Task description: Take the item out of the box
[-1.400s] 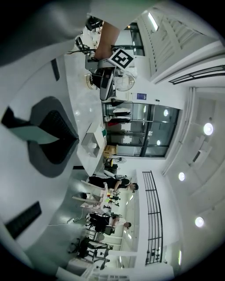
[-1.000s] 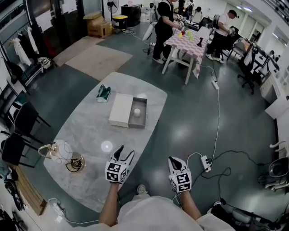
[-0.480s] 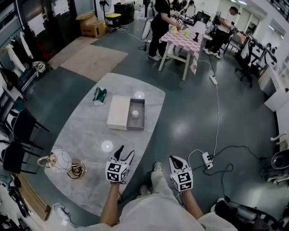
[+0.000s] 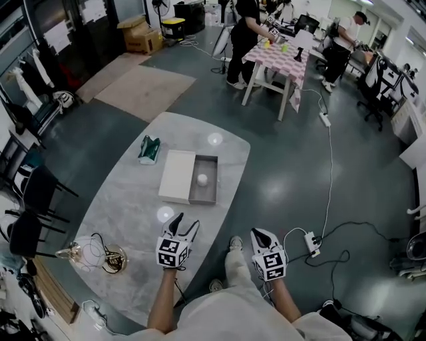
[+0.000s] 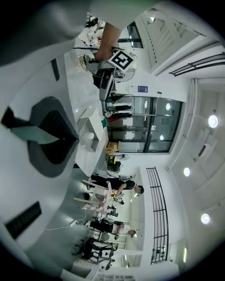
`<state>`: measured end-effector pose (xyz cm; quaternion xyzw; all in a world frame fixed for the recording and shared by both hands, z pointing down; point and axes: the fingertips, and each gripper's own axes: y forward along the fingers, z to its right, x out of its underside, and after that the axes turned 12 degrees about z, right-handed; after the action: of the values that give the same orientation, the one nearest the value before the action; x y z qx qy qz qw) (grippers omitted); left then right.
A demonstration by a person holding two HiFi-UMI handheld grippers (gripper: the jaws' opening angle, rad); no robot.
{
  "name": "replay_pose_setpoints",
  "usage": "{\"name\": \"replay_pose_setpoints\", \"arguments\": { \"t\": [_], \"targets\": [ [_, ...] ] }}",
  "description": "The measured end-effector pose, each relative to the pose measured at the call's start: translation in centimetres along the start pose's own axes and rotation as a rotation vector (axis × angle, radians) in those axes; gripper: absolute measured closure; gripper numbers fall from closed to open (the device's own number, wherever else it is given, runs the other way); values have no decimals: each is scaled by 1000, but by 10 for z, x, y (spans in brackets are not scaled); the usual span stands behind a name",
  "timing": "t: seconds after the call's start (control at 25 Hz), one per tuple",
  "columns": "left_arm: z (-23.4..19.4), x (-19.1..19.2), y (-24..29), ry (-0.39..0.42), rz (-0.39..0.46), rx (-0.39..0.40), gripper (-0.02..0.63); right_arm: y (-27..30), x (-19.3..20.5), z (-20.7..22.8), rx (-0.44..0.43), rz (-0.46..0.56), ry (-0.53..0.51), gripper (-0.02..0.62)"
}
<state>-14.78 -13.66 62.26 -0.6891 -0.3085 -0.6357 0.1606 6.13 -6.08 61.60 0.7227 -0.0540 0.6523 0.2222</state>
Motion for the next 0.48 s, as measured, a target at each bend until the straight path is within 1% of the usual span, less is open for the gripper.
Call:
{"name": "replay_pose_setpoints", "arguments": {
  "t": [0.28,0.48],
  "targets": [
    [-27,-20,43,17,-3,-57,370,51,-9,35,-66,-16,8,594],
    [-42,-28,73,29,-35,-97,365,86,-15,62,-125,-17,17,594]
  ]
}}
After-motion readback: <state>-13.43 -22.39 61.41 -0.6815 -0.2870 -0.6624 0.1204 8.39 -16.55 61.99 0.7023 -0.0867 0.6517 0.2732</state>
